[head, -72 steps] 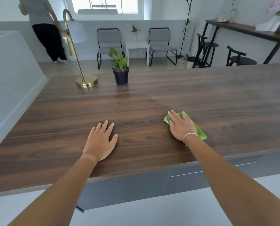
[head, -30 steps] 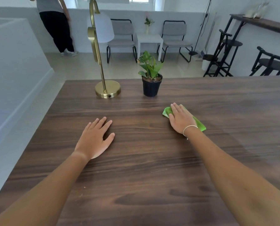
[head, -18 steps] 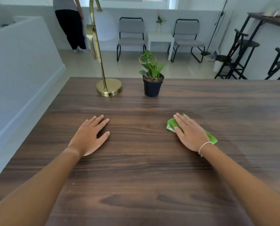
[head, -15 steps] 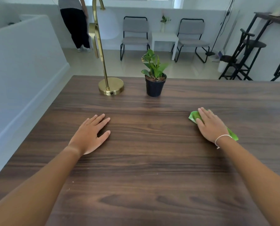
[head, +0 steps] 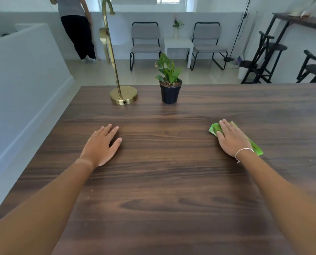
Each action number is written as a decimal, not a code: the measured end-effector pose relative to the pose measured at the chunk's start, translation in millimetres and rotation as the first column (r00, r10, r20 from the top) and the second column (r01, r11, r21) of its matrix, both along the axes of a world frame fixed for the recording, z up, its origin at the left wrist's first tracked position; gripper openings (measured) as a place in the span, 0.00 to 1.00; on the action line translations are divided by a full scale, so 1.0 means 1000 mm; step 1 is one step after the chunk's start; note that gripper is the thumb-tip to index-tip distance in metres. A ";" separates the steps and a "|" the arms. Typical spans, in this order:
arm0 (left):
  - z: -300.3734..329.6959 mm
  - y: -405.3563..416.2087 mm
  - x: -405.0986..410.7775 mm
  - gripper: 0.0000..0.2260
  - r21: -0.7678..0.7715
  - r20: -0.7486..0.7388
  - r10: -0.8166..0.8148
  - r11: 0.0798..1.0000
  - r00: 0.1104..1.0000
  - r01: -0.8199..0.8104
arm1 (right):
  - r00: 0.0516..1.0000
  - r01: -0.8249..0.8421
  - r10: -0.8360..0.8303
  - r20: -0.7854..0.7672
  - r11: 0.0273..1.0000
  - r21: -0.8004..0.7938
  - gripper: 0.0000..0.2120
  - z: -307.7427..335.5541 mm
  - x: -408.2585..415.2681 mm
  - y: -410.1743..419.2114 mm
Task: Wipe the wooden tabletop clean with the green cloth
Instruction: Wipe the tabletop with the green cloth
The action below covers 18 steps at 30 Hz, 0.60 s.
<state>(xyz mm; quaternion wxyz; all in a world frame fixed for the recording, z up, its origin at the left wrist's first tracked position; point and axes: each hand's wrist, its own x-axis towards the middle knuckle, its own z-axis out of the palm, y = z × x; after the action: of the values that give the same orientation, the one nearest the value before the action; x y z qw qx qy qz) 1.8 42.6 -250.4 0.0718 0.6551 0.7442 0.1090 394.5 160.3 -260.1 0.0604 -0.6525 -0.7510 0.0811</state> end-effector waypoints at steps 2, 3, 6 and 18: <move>0.002 -0.018 -0.011 0.24 0.005 0.050 0.013 1.000 0.999 -0.013 | 0.999 0.032 -0.032 0.002 0.999 -0.008 0.26 0.000 -0.013 -0.018; 0.004 -0.029 -0.019 0.24 0.008 0.082 0.024 1.000 0.996 -0.025 | 0.999 0.046 -0.046 0.006 0.999 -0.013 0.26 0.000 -0.022 -0.028; 0.006 -0.071 -0.052 0.23 0.012 0.138 0.066 0.998 0.988 -0.068 | 0.999 0.052 -0.052 0.007 0.998 -0.025 0.26 0.003 -0.063 -0.062; 0.004 -0.191 -0.126 0.21 0.025 0.210 0.104 0.993 0.972 -0.112 | 0.936 -0.350 0.350 -0.040 0.937 0.018 0.26 0.004 -0.337 -0.232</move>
<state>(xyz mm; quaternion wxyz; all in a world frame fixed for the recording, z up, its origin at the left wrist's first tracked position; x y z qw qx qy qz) -124.4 -148.9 -246.9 0.1315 0.5999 0.7650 0.1942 57.5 -72.0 -255.8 0.0644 -0.5063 -0.8541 0.1005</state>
